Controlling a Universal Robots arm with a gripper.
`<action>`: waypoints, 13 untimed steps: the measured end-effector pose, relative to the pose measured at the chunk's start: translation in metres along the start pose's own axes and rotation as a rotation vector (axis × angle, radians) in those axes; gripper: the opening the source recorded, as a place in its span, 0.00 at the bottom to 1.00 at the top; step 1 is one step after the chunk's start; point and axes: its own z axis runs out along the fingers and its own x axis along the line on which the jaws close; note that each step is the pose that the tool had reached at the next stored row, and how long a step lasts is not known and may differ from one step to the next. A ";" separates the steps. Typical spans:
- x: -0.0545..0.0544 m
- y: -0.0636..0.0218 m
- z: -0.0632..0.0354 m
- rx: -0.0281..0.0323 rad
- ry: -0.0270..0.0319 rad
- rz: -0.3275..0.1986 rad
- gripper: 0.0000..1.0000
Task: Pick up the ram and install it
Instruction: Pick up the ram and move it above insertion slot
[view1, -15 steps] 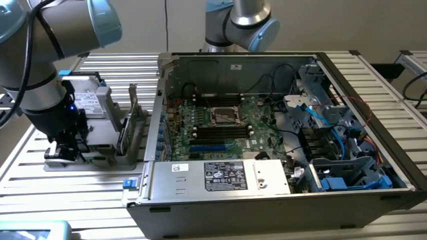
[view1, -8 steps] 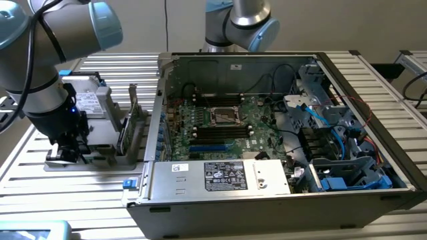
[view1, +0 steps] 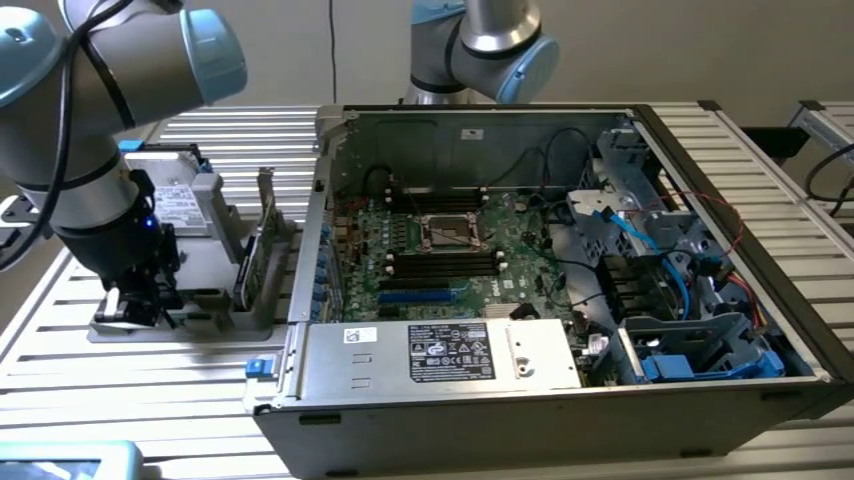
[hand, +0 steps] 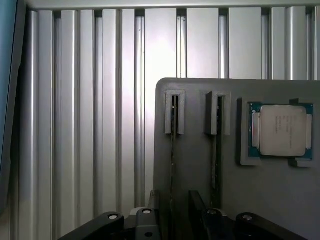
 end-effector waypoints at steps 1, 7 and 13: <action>0.000 0.0001 0.0002 0.0001 -0.0001 0.000 0.36; 0.000 0.0009 0.0014 0.0002 -0.0002 0.000 0.36; 0.001 0.0009 0.0028 0.0000 0.0000 0.000 0.36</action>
